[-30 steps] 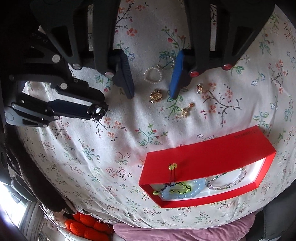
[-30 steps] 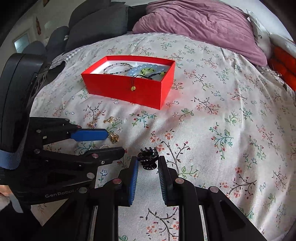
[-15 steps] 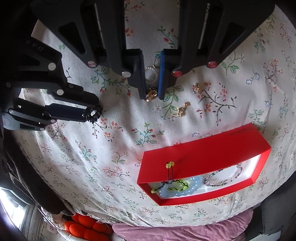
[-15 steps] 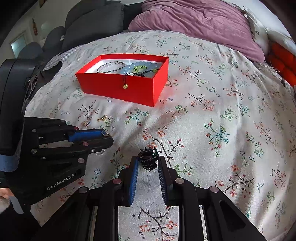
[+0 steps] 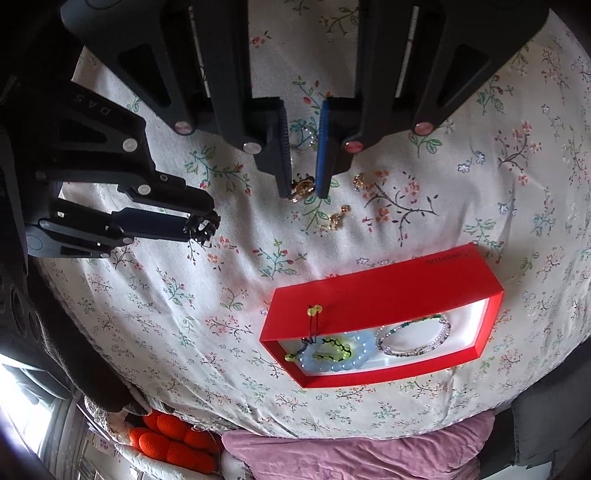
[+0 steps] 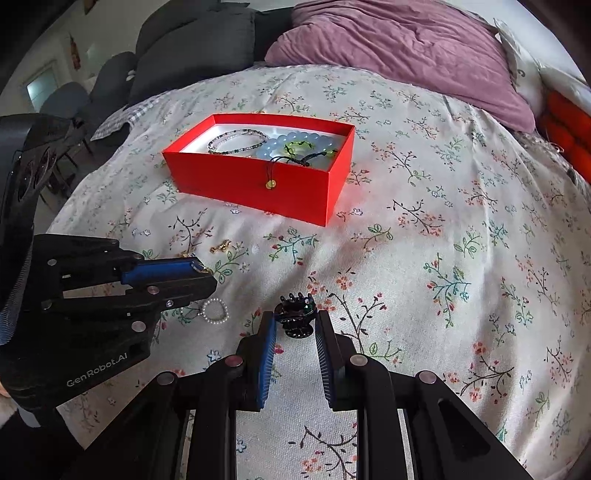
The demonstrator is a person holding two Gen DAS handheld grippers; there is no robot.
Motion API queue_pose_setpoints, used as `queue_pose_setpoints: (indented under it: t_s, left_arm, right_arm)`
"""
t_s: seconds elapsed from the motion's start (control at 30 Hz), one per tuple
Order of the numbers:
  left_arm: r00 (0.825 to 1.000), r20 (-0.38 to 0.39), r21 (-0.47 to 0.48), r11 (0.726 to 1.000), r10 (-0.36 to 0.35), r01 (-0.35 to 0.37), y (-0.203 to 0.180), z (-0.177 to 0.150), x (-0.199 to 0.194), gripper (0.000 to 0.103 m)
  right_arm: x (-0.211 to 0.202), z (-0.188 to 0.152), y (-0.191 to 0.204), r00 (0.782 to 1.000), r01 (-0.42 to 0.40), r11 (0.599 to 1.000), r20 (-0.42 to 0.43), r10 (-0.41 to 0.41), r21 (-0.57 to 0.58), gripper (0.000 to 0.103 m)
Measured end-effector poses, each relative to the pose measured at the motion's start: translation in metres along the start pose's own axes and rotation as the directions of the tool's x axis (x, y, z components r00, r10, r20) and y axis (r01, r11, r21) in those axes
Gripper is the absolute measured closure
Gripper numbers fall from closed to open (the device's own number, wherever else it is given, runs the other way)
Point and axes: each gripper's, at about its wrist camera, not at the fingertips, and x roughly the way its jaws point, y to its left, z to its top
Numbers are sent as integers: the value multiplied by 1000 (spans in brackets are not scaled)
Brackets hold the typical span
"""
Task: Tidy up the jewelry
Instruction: 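Close the right tool on the black hair clip while the left tool grasps a gold earring, then carry the hair clip and earring into the red box and open both tools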
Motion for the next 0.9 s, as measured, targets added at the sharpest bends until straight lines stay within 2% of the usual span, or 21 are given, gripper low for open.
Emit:
queue_pose_setpoints:
  t_s: [0.17,0.53,0.9]
  left_arm:
    - [1000,30,-33,999,4,-3,14,9,-12,89]
    - [997,81,-108,994,19,-10,44,32,-30,89]
    - [988,144,-209,978,48,-17,74,72,-35,89]
  right_arm:
    - [-4,12,2,1000,-11,1000,18,11,12,81]
    - [-26,52,0,992,-39,996,119,30,75,81]
    - [-16,94,-7,987,-60,986,155,36,153,81]
